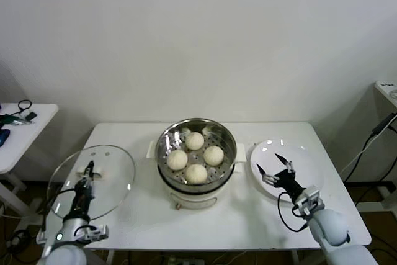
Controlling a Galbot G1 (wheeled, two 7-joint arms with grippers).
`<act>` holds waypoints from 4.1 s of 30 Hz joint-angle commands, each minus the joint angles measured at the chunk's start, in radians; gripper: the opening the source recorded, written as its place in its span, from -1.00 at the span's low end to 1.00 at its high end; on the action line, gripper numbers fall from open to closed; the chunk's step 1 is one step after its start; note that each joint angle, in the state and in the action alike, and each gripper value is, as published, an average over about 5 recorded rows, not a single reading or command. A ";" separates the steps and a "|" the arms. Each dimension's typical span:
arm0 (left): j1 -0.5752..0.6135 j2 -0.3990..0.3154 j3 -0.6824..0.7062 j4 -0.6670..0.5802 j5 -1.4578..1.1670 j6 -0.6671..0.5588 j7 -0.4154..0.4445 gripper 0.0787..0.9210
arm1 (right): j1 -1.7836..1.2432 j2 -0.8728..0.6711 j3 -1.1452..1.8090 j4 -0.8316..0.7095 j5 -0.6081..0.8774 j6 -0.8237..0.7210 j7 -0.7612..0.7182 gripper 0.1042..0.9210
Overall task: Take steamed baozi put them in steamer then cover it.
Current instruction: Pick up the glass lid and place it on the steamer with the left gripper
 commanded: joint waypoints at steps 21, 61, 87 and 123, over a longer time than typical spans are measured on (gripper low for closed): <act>-0.196 0.375 0.505 -0.369 -0.147 0.586 0.261 -0.84 | 0.074 0.014 -0.028 -0.078 -0.014 0.007 0.003 0.76; -0.585 -0.081 0.879 -0.072 0.197 0.695 0.562 -0.84 | 0.072 0.051 0.017 -0.119 -0.081 0.026 0.011 0.76; -0.567 -0.224 0.863 0.079 0.296 0.691 0.514 -0.84 | 0.055 0.050 0.044 -0.118 -0.089 0.040 0.008 0.76; -0.530 -0.225 0.841 0.134 0.299 0.653 0.409 -0.84 | 0.043 0.050 0.052 -0.112 -0.096 0.048 0.004 0.76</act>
